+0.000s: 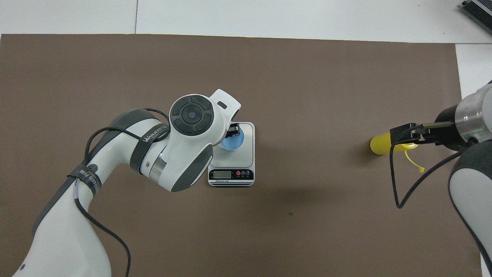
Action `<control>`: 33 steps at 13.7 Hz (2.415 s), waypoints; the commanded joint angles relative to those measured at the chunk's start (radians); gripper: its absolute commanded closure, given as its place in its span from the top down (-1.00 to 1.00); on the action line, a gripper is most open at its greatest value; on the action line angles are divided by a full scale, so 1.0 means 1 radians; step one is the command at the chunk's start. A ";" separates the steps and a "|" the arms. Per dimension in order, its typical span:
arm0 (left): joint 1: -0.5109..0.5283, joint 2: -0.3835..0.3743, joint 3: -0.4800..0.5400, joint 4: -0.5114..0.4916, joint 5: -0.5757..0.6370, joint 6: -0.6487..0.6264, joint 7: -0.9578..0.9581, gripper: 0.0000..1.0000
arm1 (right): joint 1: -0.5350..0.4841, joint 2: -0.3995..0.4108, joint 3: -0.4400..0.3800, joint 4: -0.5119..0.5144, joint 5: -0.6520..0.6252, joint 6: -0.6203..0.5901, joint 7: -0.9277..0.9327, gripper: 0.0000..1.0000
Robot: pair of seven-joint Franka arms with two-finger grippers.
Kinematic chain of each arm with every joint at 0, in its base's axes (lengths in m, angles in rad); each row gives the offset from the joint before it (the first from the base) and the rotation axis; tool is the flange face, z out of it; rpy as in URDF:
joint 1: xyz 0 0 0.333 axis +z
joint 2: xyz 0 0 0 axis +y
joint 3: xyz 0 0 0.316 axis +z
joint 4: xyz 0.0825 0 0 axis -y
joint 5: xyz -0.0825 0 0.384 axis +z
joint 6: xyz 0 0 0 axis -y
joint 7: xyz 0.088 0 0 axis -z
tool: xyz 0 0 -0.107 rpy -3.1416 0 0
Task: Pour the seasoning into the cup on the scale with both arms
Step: 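Release the cup and withdraw the left gripper while the right gripper opens, then grasp the yellow bottle with the right gripper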
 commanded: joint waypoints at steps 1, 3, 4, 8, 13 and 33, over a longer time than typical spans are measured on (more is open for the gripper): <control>0.074 -0.093 -0.004 0.002 0.026 -0.086 0.102 1.00 | -0.063 -0.022 0.005 -0.027 0.003 0.002 -0.070 1.00; 0.111 -0.133 -0.002 0.004 0.024 -0.138 0.196 1.00 | -0.115 -0.027 0.005 -0.047 0.003 0.016 -0.156 1.00; 0.130 -0.155 -0.002 0.002 0.024 -0.153 0.217 1.00 | -0.137 -0.038 0.005 -0.073 0.003 0.021 -0.208 1.00; 0.251 -0.244 -0.004 -0.010 0.012 -0.241 0.424 1.00 | -0.252 -0.088 0.002 -0.229 0.071 0.190 -0.568 1.00; 0.387 -0.325 -0.001 -0.013 -0.019 -0.343 0.660 1.00 | -0.407 -0.072 0.000 -0.368 0.301 0.347 -1.032 1.00; 0.537 -0.380 -0.002 0.081 -0.082 -0.525 0.833 1.00 | -0.521 0.116 0.002 -0.566 1.017 0.458 -1.976 1.00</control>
